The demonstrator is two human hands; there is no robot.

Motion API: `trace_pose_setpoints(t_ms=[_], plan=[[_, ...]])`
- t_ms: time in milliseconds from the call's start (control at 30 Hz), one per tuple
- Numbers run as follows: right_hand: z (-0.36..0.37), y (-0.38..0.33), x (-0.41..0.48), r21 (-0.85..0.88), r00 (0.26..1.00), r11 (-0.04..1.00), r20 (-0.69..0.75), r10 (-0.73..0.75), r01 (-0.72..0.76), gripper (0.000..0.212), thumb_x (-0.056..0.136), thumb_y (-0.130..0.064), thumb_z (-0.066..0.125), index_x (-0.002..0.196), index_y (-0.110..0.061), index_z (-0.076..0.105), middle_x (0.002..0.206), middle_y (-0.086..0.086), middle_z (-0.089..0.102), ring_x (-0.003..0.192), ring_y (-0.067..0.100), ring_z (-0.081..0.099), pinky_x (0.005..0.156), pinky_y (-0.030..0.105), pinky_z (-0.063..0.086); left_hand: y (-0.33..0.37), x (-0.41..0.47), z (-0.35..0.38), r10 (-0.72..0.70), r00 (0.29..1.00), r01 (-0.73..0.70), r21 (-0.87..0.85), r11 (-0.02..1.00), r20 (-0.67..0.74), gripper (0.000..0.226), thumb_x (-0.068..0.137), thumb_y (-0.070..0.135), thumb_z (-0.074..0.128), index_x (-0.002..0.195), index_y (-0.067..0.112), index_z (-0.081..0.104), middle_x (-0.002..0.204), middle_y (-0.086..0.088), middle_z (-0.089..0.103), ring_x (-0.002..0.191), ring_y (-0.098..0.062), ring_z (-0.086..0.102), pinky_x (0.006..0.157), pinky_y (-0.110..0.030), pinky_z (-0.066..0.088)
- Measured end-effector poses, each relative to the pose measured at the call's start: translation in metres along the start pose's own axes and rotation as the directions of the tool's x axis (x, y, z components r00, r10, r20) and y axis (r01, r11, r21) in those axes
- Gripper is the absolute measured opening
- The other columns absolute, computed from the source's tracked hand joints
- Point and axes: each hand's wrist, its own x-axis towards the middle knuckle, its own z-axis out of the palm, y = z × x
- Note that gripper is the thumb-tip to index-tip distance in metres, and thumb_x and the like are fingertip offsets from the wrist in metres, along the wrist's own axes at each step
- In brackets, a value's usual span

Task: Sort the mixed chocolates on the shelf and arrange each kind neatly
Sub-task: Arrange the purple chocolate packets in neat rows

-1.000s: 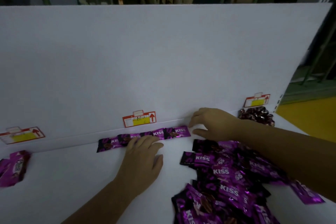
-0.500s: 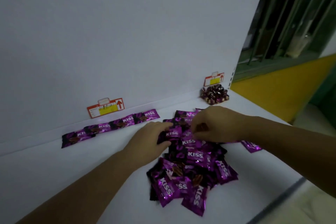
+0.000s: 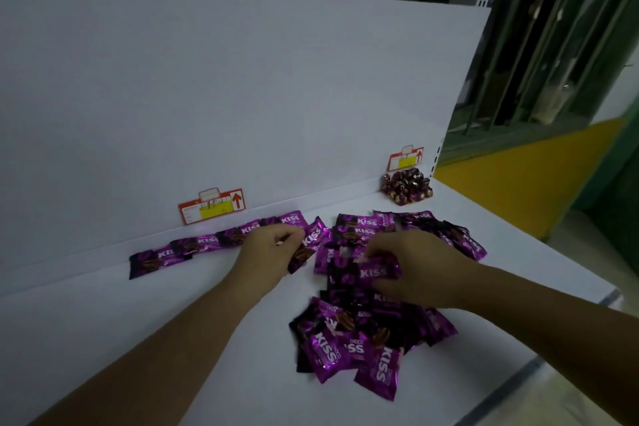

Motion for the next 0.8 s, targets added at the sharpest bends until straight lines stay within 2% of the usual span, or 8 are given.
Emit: trace_pose_setpoints(t_ms=[100, 167, 233, 333, 467, 667, 733, 800], plan=[[-0.001, 0.001, 0.008, 0.121, 0.998, 0.990, 0.000, 0.069, -0.069, 0.010, 0.083, -0.024, 0.066, 0.086, -0.021, 0.057, 0.076, -0.009, 0.058, 0.068, 0.003, 0.054, 0.062, 0.016, 0.043, 0.009, -0.006, -0.017, -0.158, 0.987, 0.164, -0.221, 0.961, 0.044, 0.014, 0.090, 0.018, 0.057, 0.081, 0.020, 0.067, 0.078, -0.007, 0.070, 0.060, -0.012, 0.068, 0.054, -0.017, 0.052], [0.002, -0.002, 0.015, 0.201, 0.997, 0.976, 0.035, 0.074, -0.079, 0.014, 0.084, -0.020, 0.064, 0.078, -0.023, 0.051, 0.074, -0.005, 0.057, 0.066, 0.011, 0.053, 0.063, 0.026, 0.047, 0.009, -0.011, -0.030, -0.188, 0.981, 0.193, -0.221, 0.956, 0.044, 0.011, 0.090, 0.018, 0.058, 0.083, 0.020, 0.067, 0.077, -0.006, 0.071, 0.060, -0.012, 0.068, 0.053, -0.018, 0.052], [0.006, -0.007, 0.022, 0.249, 0.998, 0.967, 0.047, 0.046, -0.056, 0.023, 0.084, -0.018, 0.063, 0.072, -0.023, 0.044, 0.070, -0.004, 0.051, 0.061, 0.010, 0.046, 0.058, 0.026, 0.041, 0.004, -0.016, -0.043, -0.206, 0.978, 0.207, -0.185, 0.961, 0.024, 0.011, 0.089, 0.016, 0.058, 0.087, 0.018, 0.069, 0.078, 0.001, 0.071, 0.063, -0.007, 0.068, 0.056, -0.014, 0.052], [0.010, -0.021, 0.034, 0.282, 0.994, 0.959, 0.090, -0.057, 0.029, 0.028, 0.084, -0.012, 0.061, 0.070, -0.023, 0.039, 0.068, -0.005, 0.047, 0.058, 0.005, 0.041, 0.055, 0.021, 0.035, -0.007, -0.025, -0.064, -0.193, 0.980, 0.194, 0.021, 0.981, -0.042, 0.019, 0.092, 0.011, 0.054, 0.104, 0.017, 0.067, 0.092, 0.012, 0.064, 0.076, 0.003, 0.059, 0.064, -0.006, 0.045], [0.021, -0.040, 0.053, 0.211, 0.973, 0.962, 0.113, -0.200, 0.173, 0.028, 0.079, -0.017, 0.066, 0.072, -0.025, 0.041, 0.070, -0.009, 0.046, 0.063, -0.002, 0.044, 0.058, 0.013, 0.035, -0.024, -0.039, -0.092, -0.207, 0.974, 0.224, 0.255, 0.941, -0.093, 0.029, 0.094, 0.009, 0.049, 0.118, 0.017, 0.062, 0.117, 0.005, 0.058, 0.101, -0.009, 0.053, 0.086, -0.016, 0.041], [0.038, -0.064, 0.088, 0.136, 0.917, 0.926, 0.145, -0.371, 0.353, 0.024, 0.077, -0.035, 0.071, 0.076, -0.037, 0.047, 0.086, -0.017, 0.052, 0.079, -0.002, 0.050, 0.067, 0.010, 0.036, -0.047, -0.063, -0.129, -0.112, 0.970, 0.197, 0.425, 0.883, -0.218, 0.024, 0.089, 0.006, 0.056, 0.109, 0.014, 0.066, 0.113, -0.001, 0.064, 0.090, -0.004, 0.053, 0.065, 0.006, 0.035], [0.045, -0.069, 0.098, 0.138, 0.897, 0.907, 0.148, -0.417, 0.399, 0.019, 0.077, -0.035, 0.070, 0.081, -0.038, 0.052, 0.089, -0.021, 0.053, 0.084, -0.008, 0.049, 0.071, 0.005, 0.035, -0.052, -0.070, -0.134, -0.083, 0.961, 0.203, 0.471, 0.859, -0.263, 0.024, 0.089, 0.008, 0.056, 0.110, 0.014, 0.065, 0.115, -0.001, 0.064, 0.092, -0.004, 0.053, 0.076, 0.002, 0.035], [0.050, -0.072, 0.105, 0.124, 0.882, 0.892, 0.143, -0.450, 0.435, 0.014, 0.079, -0.034, 0.068, 0.085, -0.037, 0.056, 0.091, -0.023, 0.054, 0.084, -0.011, 0.048, 0.072, 0.001, 0.033, -0.056, -0.078, -0.129, 0.000, 0.955, 0.189, 0.606, 0.772, -0.298, 0.026, 0.089, 0.011, 0.055, 0.113, 0.014, 0.065, 0.120, -0.002, 0.062, 0.105, -0.013, 0.054, 0.094, -0.018, 0.038]])
